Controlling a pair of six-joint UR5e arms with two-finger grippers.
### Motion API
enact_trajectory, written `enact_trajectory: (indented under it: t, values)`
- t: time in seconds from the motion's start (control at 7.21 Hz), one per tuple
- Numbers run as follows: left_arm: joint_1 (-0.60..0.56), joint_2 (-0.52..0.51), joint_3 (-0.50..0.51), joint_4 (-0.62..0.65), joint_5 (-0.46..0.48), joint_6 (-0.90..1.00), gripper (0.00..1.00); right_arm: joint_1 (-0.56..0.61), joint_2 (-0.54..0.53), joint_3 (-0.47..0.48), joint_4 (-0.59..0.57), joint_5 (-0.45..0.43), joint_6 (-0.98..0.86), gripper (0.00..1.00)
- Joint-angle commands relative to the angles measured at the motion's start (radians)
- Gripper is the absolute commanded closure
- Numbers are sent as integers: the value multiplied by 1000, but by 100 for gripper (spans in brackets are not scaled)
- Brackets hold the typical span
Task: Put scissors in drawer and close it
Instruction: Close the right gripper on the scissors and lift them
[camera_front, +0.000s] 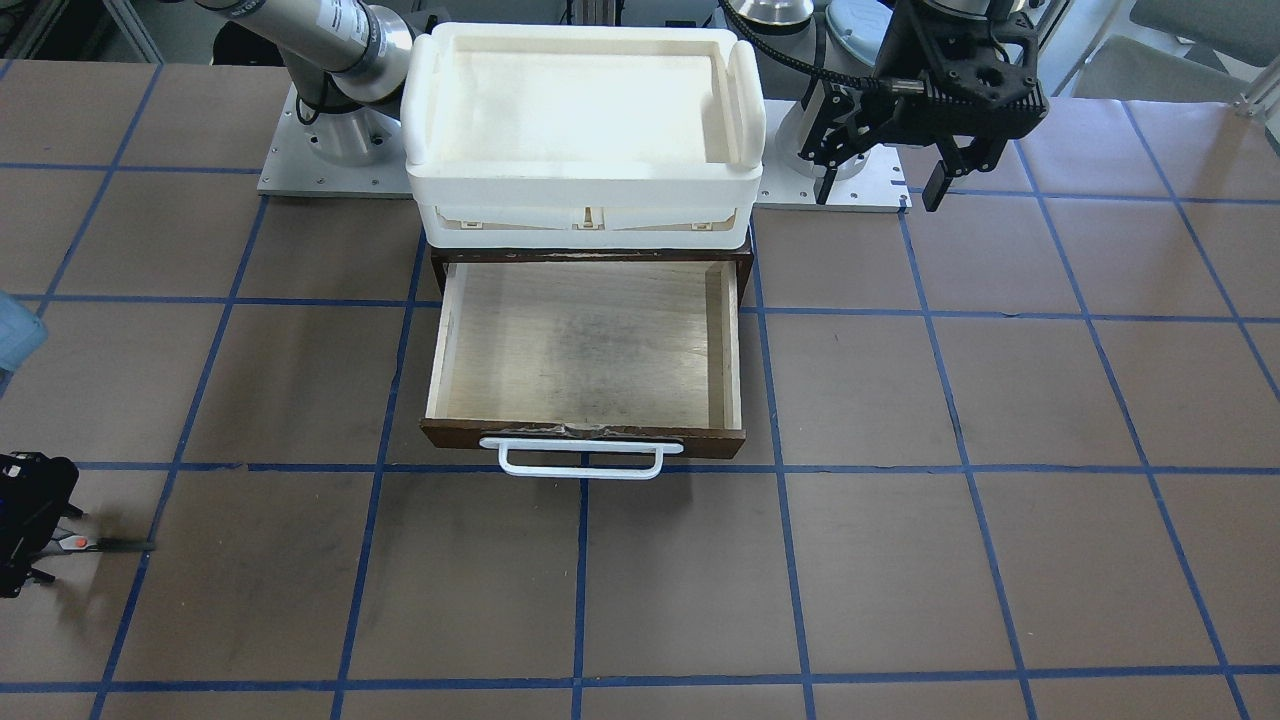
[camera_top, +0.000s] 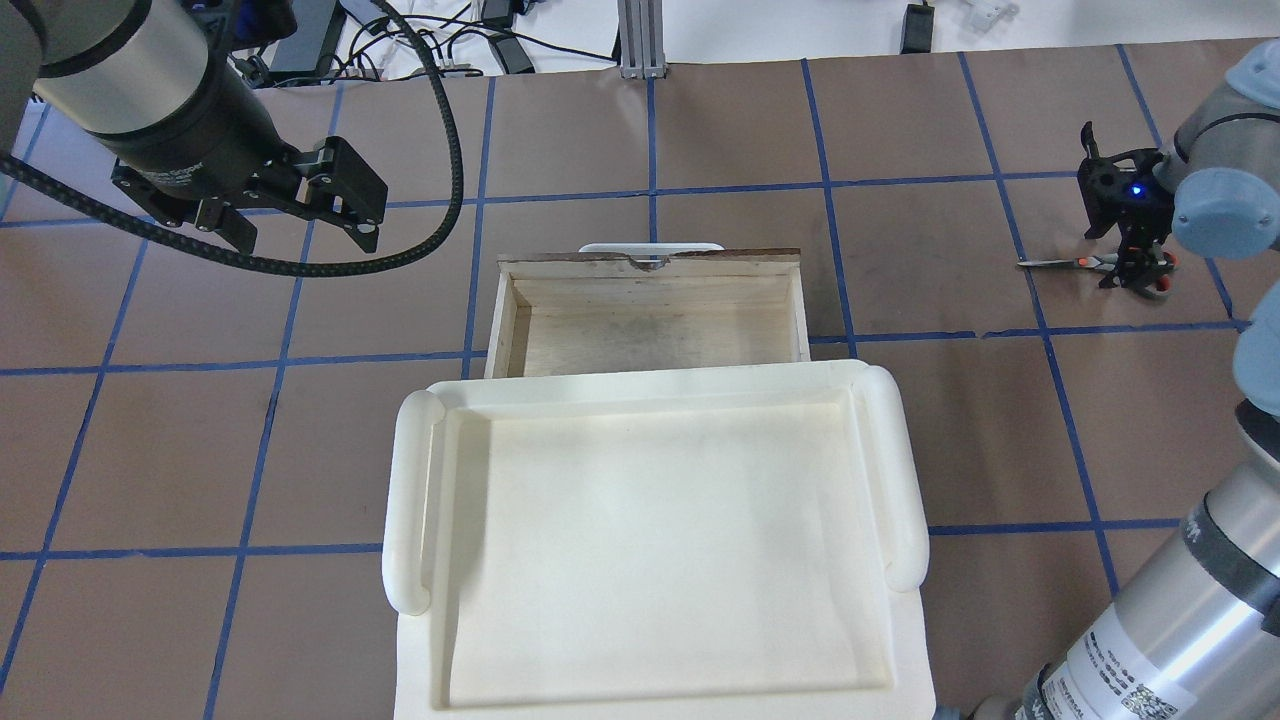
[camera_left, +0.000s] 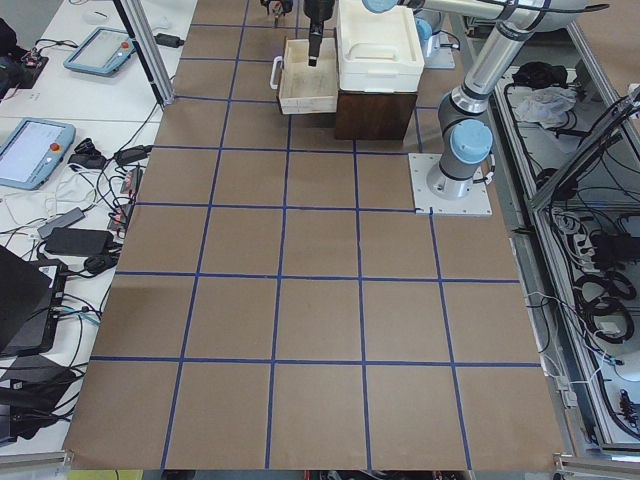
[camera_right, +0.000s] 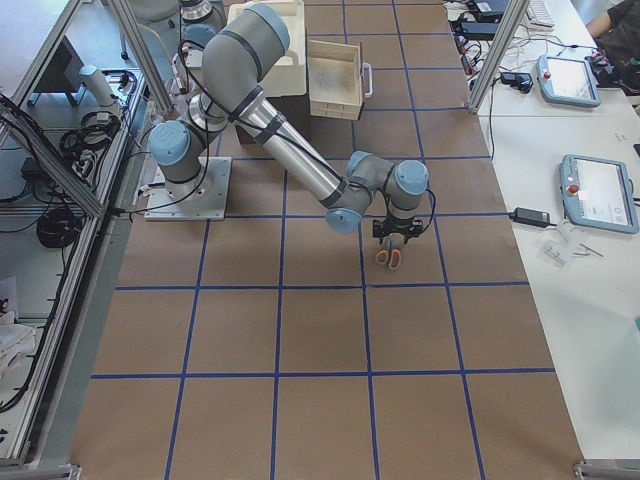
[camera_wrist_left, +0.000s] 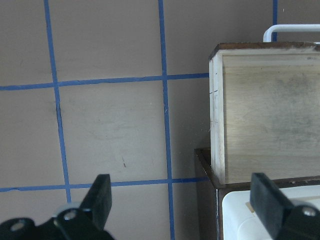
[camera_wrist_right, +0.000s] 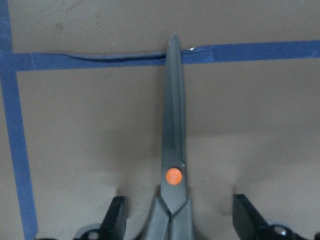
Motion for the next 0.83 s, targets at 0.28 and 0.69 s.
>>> enact_trajectory:
  t: [0.28, 0.69]
  values:
    - [0, 0, 0, 0, 1, 0, 0, 0, -3, -1, 6, -36, 11, 100]
    - [0, 0, 0, 0, 1, 0, 0, 38, -137, -8, 168, -36, 157, 100]
